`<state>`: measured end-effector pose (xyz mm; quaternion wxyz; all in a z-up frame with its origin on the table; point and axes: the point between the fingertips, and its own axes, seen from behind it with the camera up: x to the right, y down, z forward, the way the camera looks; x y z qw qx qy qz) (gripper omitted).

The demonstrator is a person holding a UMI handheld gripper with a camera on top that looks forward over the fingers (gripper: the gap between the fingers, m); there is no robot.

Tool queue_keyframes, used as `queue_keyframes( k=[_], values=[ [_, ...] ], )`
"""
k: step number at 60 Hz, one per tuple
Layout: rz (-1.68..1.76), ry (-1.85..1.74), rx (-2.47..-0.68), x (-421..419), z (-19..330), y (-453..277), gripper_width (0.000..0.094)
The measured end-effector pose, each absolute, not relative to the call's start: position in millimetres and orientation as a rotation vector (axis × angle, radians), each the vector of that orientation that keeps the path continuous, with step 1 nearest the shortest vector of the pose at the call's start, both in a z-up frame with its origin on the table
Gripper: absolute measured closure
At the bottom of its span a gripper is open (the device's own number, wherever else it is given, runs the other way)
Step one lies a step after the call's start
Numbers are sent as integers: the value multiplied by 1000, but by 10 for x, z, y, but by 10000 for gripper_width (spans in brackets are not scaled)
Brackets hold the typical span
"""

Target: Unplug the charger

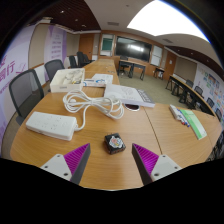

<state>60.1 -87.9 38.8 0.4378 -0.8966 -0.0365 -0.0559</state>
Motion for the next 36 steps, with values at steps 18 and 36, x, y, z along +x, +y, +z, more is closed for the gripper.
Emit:
queue_keyframes(
  k=[18,36],
  values=[
    [-223,-12,-2211,382,1365,-2174,79],
    [-195,45,-2179,130,1931,-2938,79]
  ],
)
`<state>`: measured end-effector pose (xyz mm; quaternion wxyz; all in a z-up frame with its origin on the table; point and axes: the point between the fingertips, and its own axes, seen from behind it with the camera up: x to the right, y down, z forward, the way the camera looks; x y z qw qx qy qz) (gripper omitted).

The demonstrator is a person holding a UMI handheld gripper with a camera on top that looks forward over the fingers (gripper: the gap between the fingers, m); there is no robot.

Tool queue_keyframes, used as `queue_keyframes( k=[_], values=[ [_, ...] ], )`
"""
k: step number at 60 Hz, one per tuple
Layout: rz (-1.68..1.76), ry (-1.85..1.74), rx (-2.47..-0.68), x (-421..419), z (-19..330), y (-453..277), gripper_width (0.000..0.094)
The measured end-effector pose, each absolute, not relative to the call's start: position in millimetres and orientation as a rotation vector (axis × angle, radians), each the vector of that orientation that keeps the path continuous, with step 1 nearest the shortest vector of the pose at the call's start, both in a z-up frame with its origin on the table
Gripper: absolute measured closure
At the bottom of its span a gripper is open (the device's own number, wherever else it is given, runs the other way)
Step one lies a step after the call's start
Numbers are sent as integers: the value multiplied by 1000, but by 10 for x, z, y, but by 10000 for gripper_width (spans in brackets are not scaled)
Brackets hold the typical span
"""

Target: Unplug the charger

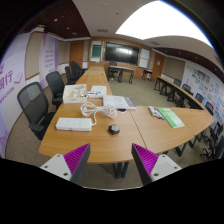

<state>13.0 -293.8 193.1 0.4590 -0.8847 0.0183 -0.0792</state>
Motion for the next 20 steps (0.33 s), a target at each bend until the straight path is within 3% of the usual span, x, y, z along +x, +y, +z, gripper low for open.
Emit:
queue_keyframes(
  k=[20],
  values=[
    [-160,34,-2172,41,2099,-3124,83]
  ],
)
